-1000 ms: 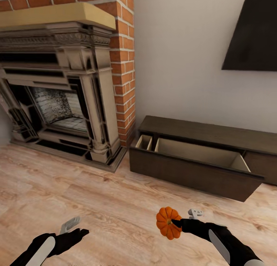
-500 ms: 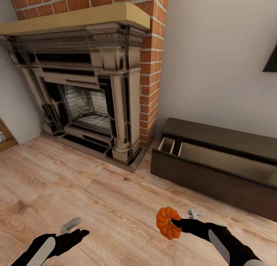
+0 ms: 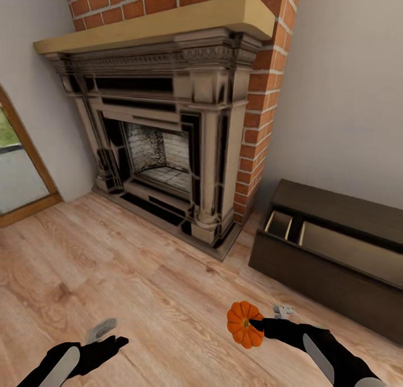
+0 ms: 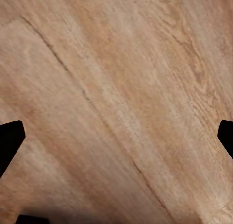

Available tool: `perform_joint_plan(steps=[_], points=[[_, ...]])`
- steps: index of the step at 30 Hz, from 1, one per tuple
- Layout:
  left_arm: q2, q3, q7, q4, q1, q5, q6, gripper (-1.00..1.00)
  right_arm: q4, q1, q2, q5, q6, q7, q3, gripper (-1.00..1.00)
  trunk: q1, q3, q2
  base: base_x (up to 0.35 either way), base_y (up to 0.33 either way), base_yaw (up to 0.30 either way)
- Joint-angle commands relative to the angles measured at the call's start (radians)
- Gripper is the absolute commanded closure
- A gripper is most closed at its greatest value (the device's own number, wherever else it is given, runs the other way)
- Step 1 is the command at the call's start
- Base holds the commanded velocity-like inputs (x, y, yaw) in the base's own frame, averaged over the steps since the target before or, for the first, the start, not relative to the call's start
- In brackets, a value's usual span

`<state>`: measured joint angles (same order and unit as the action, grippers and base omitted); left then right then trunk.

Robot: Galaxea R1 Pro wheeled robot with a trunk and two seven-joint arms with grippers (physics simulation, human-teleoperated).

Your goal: Place each of the two pumpkins and all three candles from the living room inside a cabinet in the living room (use any cabinet), then make sure every cabinet is closed, and position the cauldron so it is next to a table in the living room.

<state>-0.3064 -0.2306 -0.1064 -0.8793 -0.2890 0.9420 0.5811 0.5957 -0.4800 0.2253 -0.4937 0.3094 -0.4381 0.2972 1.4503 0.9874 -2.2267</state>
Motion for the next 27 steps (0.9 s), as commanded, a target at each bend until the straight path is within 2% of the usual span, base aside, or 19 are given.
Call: perform_joint_plan(steps=[1, 8, 11, 15, 27], points=[[-0.001, -0.004, -0.010, -0.001, -0.001, 0.011, 0.001, -1.00, 0.003, -0.001, 0.001, -0.012, 0.006, 0.005, 0.003, 1.00, 0.000, 0.001, 0.000, 0.240, 0.201, 0.274], [0.000, -0.004, -0.009, 0.000, -0.001, 0.011, 0.001, -1.00, -0.001, 0.000, 0.000, -0.010, 0.005, 0.005, 0.003, 1.00, 0.000, 0.001, 0.000, 0.184, 0.205, 0.274], [0.000, -0.004, -0.010, 0.001, -0.001, 0.011, 0.001, -1.00, -0.002, 0.000, -0.003, 0.016, 0.005, 0.006, 0.003, 1.00, 0.000, 0.001, 0.000, 0.113, 0.204, 0.274], [0.000, -0.003, -0.010, 0.001, -0.001, 0.011, 0.001, -1.00, -0.003, 0.000, -0.020, 0.030, 0.006, 0.007, 0.002, 1.00, 0.000, 0.001, 0.000, 0.105, 0.164, 0.274], [0.000, -0.003, -0.010, 0.002, -0.001, 0.011, 0.001, -1.00, -0.005, 0.000, -0.027, 0.034, 0.005, 0.007, 0.002, 1.00, 0.000, 0.001, 0.000, 0.076, 0.215, 0.274]])
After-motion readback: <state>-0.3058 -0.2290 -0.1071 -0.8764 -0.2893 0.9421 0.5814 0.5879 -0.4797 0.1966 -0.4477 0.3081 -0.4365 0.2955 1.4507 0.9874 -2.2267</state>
